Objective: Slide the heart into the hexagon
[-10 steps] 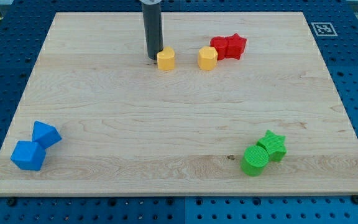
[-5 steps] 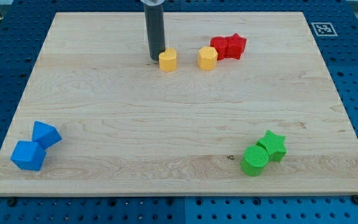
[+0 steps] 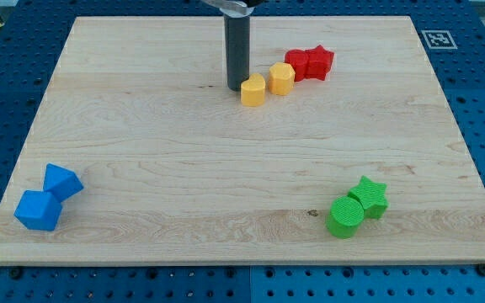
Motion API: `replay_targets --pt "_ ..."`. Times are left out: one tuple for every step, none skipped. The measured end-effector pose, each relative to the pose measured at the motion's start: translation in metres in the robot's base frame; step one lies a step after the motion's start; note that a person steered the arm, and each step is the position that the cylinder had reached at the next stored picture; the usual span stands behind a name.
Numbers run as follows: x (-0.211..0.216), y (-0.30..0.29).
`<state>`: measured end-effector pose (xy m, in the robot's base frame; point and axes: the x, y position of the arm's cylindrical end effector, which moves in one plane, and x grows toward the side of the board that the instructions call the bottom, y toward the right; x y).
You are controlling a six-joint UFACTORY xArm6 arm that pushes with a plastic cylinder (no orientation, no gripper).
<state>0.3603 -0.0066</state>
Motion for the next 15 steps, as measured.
replay_targets --pt "0.002 0.005" --pt "0.018 0.005" --pt "0.022 0.01" --pt "0.027 0.012" --pt "0.042 0.012" --pt "0.052 0.019" --pt "0.058 0.02" --pt "0.062 0.02" --pt "0.073 0.025" --pt "0.073 0.03" --pt "0.072 0.023" --pt "0.063 0.024" --pt "0.058 0.03" --pt "0.051 0.04" --pt "0.051 0.042"
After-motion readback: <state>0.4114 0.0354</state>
